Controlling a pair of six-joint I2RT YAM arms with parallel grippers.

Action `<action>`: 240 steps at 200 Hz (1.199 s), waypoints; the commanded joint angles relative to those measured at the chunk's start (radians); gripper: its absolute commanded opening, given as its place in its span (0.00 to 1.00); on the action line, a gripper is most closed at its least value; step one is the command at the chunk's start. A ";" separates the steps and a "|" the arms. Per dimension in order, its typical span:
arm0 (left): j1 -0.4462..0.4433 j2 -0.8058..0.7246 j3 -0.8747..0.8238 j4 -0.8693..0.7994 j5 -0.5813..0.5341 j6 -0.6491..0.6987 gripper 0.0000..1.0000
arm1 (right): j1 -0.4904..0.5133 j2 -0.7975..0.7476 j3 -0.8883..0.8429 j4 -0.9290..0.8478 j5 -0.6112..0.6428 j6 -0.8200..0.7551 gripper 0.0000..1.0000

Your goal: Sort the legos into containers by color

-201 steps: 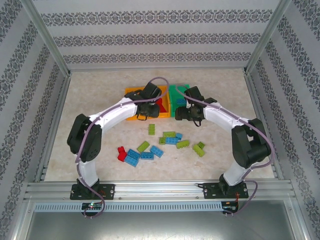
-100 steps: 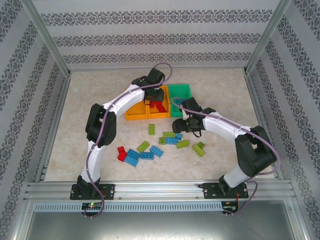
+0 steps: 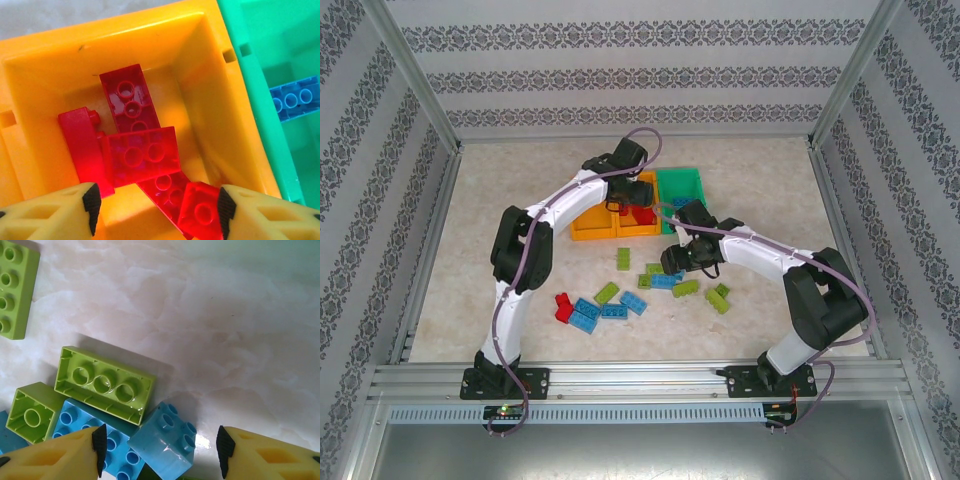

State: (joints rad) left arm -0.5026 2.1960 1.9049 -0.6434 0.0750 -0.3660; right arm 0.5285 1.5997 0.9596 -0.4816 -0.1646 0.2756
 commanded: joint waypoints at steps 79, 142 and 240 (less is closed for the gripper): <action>0.000 -0.291 -0.306 0.095 0.045 -0.032 0.74 | 0.037 0.041 0.011 -0.088 0.017 -0.062 0.54; 0.001 -0.334 -0.363 0.109 0.048 -0.042 0.75 | 0.042 0.057 0.026 -0.097 0.090 -0.038 0.48; 0.001 -0.337 -0.400 0.125 0.054 -0.056 0.75 | -0.054 0.033 0.027 -0.049 0.149 0.120 0.53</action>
State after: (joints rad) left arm -0.5026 1.8908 1.5234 -0.5453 0.1242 -0.4011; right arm 0.4892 1.6501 0.9707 -0.5350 -0.0547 0.3431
